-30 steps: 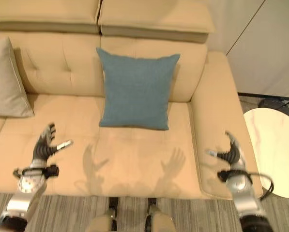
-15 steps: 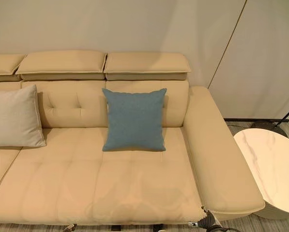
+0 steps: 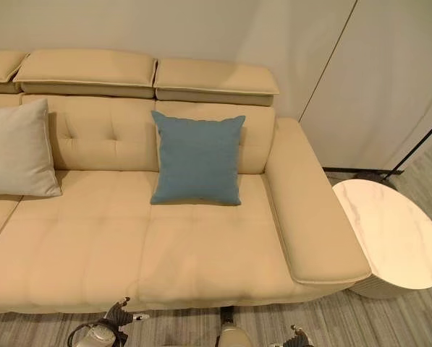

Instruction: Pick up all the scattered cushions and arrange them neatly on the sofa.

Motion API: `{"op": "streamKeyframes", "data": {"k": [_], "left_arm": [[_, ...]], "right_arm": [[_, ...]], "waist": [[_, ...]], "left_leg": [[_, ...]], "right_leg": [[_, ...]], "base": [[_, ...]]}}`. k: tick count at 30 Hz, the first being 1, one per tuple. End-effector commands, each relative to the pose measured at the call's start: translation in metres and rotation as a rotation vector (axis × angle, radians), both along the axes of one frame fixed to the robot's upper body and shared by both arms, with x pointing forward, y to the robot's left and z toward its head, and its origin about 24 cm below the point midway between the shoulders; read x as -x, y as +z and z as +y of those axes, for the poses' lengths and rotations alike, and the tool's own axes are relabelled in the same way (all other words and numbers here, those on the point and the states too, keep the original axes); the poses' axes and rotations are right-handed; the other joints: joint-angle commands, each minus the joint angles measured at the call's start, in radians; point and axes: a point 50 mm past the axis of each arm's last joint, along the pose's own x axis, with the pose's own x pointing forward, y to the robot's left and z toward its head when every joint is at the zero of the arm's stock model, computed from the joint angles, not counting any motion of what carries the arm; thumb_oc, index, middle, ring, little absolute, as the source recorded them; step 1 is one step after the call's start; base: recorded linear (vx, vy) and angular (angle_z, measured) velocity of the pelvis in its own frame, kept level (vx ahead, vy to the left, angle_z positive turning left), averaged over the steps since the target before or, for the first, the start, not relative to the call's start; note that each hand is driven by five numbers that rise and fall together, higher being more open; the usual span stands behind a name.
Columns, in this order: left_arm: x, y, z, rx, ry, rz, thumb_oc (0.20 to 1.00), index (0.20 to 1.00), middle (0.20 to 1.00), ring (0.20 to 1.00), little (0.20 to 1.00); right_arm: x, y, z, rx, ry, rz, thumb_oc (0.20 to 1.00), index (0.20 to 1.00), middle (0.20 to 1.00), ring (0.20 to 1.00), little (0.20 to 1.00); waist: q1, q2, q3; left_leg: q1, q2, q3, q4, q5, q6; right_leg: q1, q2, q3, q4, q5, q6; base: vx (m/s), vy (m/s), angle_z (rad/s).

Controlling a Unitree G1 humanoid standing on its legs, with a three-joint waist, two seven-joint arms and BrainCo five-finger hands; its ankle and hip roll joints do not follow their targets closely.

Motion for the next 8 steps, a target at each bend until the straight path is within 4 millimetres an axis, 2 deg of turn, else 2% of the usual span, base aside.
{"op": "streamKeyframes", "data": {"k": [1, 2, 3, 4, 8], "left_arm": [[-0.024, 0.009, 0.003, -0.034, 0.032, -0.07, 1.0, 1.0, 1.0, 1.0, 1.0], [-0.02, 0.007, 0.005, -0.037, 0.041, -0.052, 1.0, 1.0, 1.0, 1.0, 1.0], [-0.021, 0.007, 0.004, -0.037, 0.04, -0.049, 1.0, 1.0, 1.0, 1.0, 1.0], [-0.02, 0.006, 0.002, -0.031, 0.058, -0.045, 1.0, 1.0, 1.0, 1.0, 1.0], [-0.02, 0.004, -0.007, -0.01, 0.085, -0.04, 1.0, 1.0, 1.0, 1.0, 1.0]], "right_arm": [[-0.037, 0.017, -0.022, 0.086, 0.045, -0.08, 1.0, 1.0, 1.0, 1.0, 1.0], [-0.033, 0.015, -0.022, 0.084, 0.04, -0.064, 1.0, 1.0, 1.0, 1.0, 1.0], [-0.03, 0.014, -0.022, 0.082, 0.037, -0.055, 1.0, 1.0, 1.0, 1.0, 1.0], [-0.025, 0.011, -0.02, 0.078, 0.033, -0.033, 1.0, 1.0, 1.0, 1.0, 1.0], [-0.018, 0.007, -0.016, 0.075, 0.039, -0.006, 1.0, 1.0, 1.0, 1.0, 1.0]], "waist": [[0.04, 0.087, 0.093], [0.053, 0.095, 0.081], [0.06, 0.097, 0.075], [0.07, 0.095, 0.056], [0.069, 0.085, 0.015]], "left_leg": [[0.049, 0.062, -0.082, -0.126, 0.001, -0.038], [0.039, 0.069, -0.076, -0.147, 0.02, -0.033], [0.041, 0.069, -0.074, -0.159, 0.026, -0.033], [0.032, 0.068, -0.063, -0.174, 0.038, -0.04], [0.032, 0.071, -0.046, -0.19, 0.051, -0.054]], "right_leg": [[0.028, 0.112, 0.017, 0.161, -0.027, -0.004], [0.05, 0.109, 0.007, 0.228, -0.066, -0.024], [0.078, 0.109, 0.009, 0.232, -0.087, -0.025], [0.108, 0.103, 0.005, 0.218, -0.089, -0.026], [0.163, 0.108, 0.003, 0.112, -0.084, -0.02]], "base": [[-0.35, 0.058, -0.6], [-0.37, 0.047, -0.49], [-0.17, -0.045, -0.24], [-0.05, -0.085, -0.04], [0.01, -0.098, -0.19]]}}
